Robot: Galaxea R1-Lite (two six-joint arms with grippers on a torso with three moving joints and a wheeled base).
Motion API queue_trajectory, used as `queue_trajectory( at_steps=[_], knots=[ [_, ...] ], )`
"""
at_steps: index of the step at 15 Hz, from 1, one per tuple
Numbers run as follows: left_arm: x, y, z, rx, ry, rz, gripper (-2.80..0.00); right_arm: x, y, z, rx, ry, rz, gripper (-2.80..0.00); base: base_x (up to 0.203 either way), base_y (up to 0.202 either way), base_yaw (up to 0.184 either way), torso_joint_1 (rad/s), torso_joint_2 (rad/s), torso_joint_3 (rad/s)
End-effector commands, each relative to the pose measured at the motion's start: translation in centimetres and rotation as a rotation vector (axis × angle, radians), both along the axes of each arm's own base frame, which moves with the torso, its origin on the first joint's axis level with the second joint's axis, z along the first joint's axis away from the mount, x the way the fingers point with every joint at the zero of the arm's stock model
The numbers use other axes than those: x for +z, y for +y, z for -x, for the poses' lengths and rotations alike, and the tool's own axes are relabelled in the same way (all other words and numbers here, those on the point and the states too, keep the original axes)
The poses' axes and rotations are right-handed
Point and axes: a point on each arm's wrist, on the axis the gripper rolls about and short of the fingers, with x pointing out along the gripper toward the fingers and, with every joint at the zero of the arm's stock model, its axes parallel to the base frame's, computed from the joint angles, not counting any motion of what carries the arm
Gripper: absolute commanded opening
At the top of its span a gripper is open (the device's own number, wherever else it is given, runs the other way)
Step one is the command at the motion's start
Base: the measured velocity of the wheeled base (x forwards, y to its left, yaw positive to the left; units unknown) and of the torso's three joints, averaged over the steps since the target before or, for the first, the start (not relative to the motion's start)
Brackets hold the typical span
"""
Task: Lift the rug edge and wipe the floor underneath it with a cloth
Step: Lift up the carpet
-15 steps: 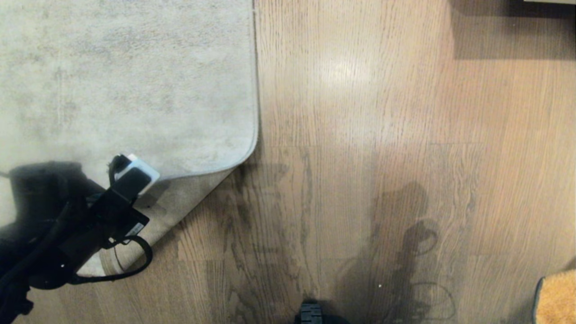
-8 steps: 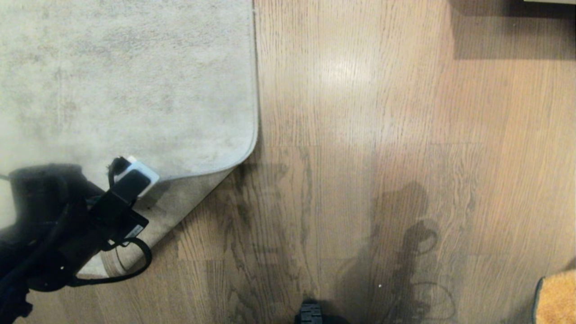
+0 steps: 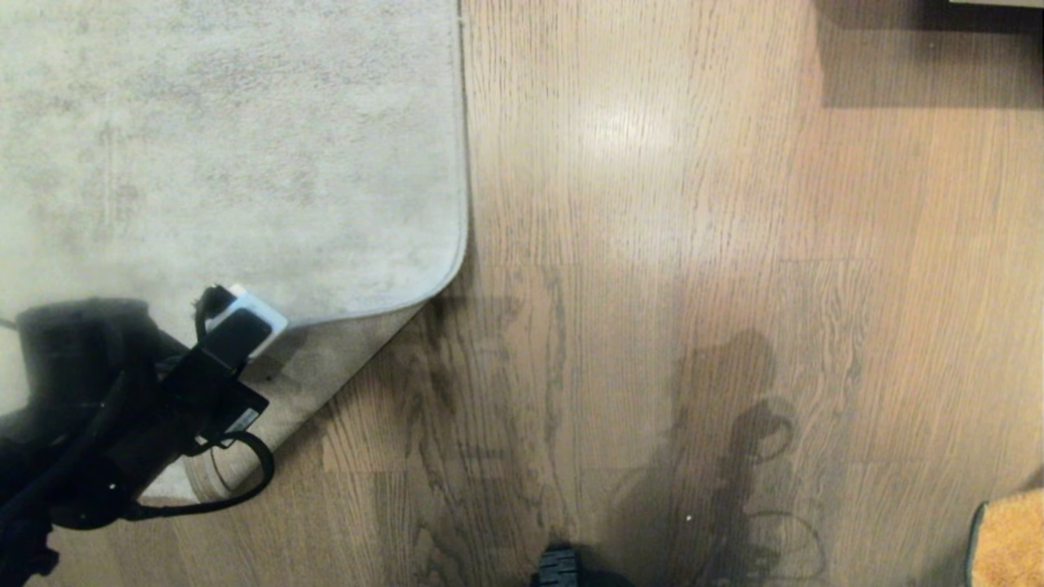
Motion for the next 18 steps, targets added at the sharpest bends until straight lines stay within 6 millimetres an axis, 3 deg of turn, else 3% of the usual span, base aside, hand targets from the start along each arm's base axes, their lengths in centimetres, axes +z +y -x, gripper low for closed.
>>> queue_trajectory(
  at_steps=[1, 5, 18],
  knots=[
    [-0.13, -0.03, -0.05, 0.001, 0.004, -0.004, -2.80, 0.00, 0.00, -0.01, 0.001, 0.002, 0.001, -2.80, 0.000, 0.000, 0.000, 0.000, 0.00, 0.000],
    [-0.45, 0.04, 0.12, 0.003, 0.016, -0.005, -2.80, 0.00, 0.00, -0.01, 0.001, 0.002, 0.001, -2.80, 0.000, 0.058, -0.005, 0.001, 0.00, 0.001],
    [-0.69, 0.17, 0.28, 0.006, 0.027, -0.010, -2.80, 0.00, 0.00, -0.01, 0.001, 0.002, 0.001, -2.80, 0.000, 0.195, -0.001, 0.002, 0.00, 0.003]
  ],
)
